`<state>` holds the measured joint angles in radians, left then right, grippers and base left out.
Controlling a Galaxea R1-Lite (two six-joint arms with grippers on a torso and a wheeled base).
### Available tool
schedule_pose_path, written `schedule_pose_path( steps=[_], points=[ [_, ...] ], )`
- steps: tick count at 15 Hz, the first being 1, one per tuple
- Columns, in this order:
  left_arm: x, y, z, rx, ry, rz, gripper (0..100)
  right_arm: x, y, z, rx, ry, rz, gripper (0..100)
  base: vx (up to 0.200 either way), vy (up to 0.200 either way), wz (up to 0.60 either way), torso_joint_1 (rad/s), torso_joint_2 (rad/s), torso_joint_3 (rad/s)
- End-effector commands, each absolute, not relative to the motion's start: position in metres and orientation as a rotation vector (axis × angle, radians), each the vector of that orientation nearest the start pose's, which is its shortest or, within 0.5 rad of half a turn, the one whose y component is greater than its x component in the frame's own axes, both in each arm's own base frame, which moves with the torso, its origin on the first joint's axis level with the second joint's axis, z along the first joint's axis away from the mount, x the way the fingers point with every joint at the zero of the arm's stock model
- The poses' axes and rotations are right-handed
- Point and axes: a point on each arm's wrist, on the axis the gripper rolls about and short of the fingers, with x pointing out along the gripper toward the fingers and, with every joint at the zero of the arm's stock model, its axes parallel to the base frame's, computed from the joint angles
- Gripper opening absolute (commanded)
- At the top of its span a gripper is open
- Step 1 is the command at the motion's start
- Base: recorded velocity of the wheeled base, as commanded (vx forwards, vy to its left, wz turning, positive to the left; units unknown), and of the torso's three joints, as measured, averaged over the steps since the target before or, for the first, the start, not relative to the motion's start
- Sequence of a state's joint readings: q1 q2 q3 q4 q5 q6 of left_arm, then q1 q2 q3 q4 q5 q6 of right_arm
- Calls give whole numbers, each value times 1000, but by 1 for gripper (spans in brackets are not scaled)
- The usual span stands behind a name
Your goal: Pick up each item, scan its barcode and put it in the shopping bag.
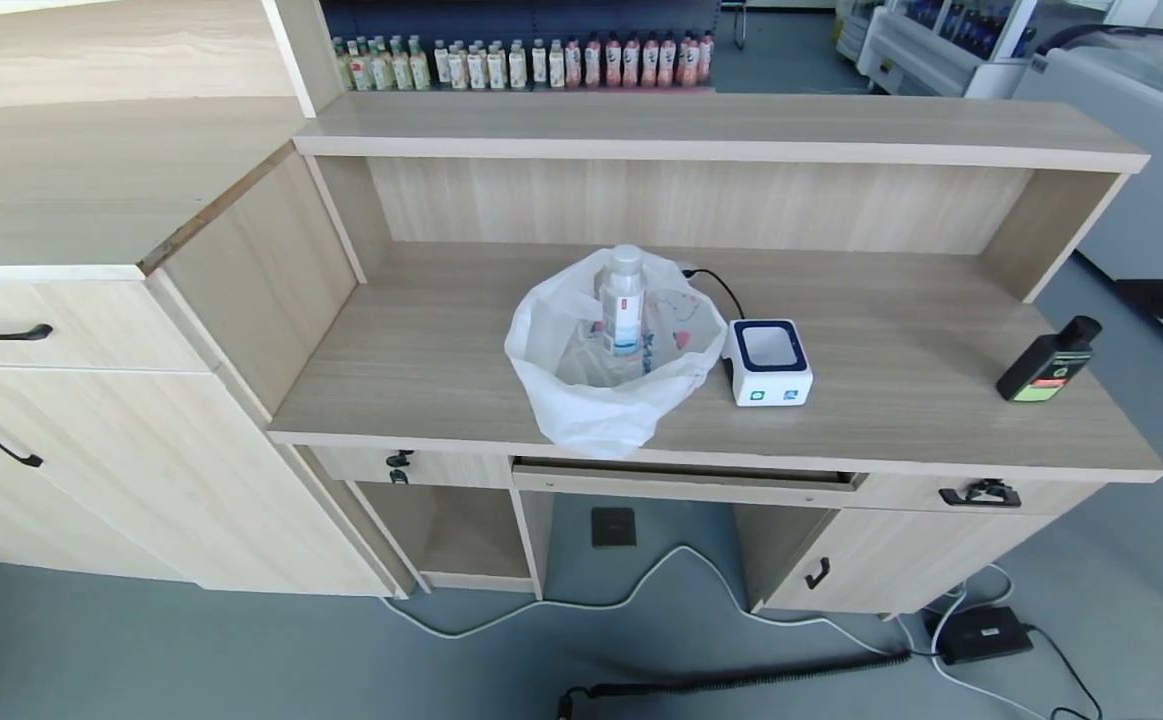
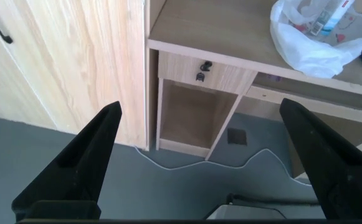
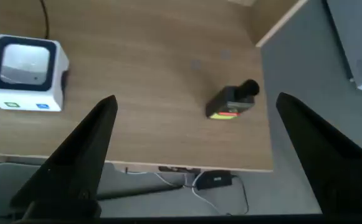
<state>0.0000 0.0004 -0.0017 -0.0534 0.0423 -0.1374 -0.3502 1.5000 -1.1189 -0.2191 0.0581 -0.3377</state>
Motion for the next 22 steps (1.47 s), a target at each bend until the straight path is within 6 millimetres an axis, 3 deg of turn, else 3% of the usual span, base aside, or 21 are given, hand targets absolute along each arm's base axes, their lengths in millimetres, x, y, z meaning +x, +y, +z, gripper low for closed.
schedule_pose_path(
  steps=[1, 3, 6, 11, 16, 20, 22],
  points=[
    [-23, 1, 81, -139, -58, 39, 100, 210, -117, 294, -260, 215, -564, 100, 0, 0, 0, -46, 71, 32],
    [-23, 1, 81, -139, -58, 39, 100, 201, -153, 277, -248, 286, -724, 100, 0, 0, 0, 0, 0, 0],
    [-23, 1, 81, -139, -58, 39, 100, 192, -178, 264, -240, 356, -793, 100, 0, 0, 0, 0, 0, 0],
    [-23, 1, 81, -139, -58, 39, 100, 192, -181, 276, -246, 311, -772, 100, 0, 0, 0, 0, 0, 0],
    [-23, 1, 81, -139, -58, 39, 100, 203, -179, 262, -184, 322, -702, 100, 0, 0, 0, 0, 0, 0],
    [-23, 1, 81, -139, -56, 35, 100, 204, -177, 266, -174, 302, -698, 100, 0, 0, 0, 0, 0, 0],
    [-23, 1, 81, -141, -56, 36, 100, 205, -178, 272, -180, 283, -701, 100, 0, -200, 0, 2, 5, 2]
  ],
)
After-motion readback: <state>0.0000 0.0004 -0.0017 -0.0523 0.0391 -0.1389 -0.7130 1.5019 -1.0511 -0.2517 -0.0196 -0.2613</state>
